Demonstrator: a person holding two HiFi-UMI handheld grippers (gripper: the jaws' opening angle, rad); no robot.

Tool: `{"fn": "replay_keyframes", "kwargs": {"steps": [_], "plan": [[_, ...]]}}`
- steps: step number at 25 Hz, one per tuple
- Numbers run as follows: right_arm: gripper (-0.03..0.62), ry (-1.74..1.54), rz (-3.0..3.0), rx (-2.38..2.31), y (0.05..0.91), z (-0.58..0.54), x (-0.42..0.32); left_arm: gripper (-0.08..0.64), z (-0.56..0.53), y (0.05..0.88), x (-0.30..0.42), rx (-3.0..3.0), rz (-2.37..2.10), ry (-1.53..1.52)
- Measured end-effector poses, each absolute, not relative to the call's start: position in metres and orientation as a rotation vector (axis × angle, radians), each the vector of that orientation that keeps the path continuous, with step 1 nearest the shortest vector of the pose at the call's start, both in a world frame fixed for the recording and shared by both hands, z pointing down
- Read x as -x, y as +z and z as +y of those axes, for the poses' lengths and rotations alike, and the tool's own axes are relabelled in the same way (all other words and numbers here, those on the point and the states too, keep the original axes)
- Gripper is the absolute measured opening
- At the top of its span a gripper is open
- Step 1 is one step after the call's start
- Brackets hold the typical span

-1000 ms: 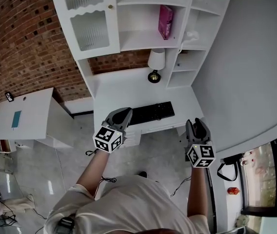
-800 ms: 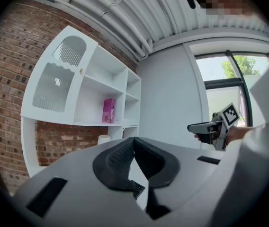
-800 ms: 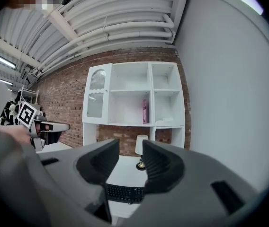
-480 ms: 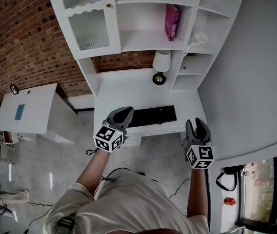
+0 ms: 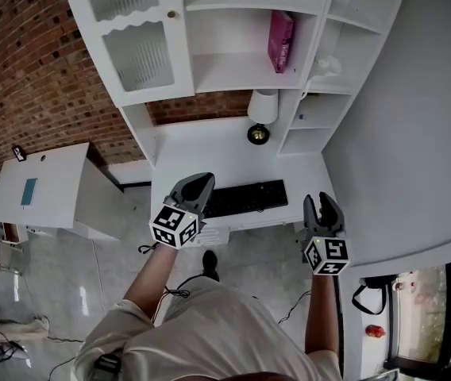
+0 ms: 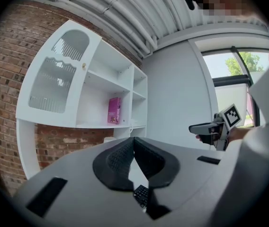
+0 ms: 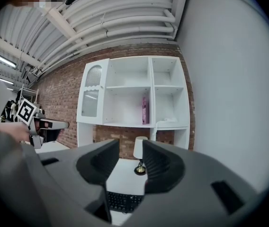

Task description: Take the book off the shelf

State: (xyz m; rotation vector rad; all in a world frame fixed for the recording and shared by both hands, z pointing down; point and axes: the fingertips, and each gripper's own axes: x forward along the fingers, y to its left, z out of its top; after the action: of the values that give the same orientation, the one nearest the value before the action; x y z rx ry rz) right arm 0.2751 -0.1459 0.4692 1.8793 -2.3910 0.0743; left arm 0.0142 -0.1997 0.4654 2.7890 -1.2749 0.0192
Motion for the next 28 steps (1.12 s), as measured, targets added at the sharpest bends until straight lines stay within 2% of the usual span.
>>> {"fn": "replay_keyframes", "kwargs": {"steps": [28], "plan": [[0.138,0.092,-2.250,-2.046,0.461,-0.302,-0.224,-0.006,-0.379,0.474,0.022,-2.863,-1.057,0.016]]}}
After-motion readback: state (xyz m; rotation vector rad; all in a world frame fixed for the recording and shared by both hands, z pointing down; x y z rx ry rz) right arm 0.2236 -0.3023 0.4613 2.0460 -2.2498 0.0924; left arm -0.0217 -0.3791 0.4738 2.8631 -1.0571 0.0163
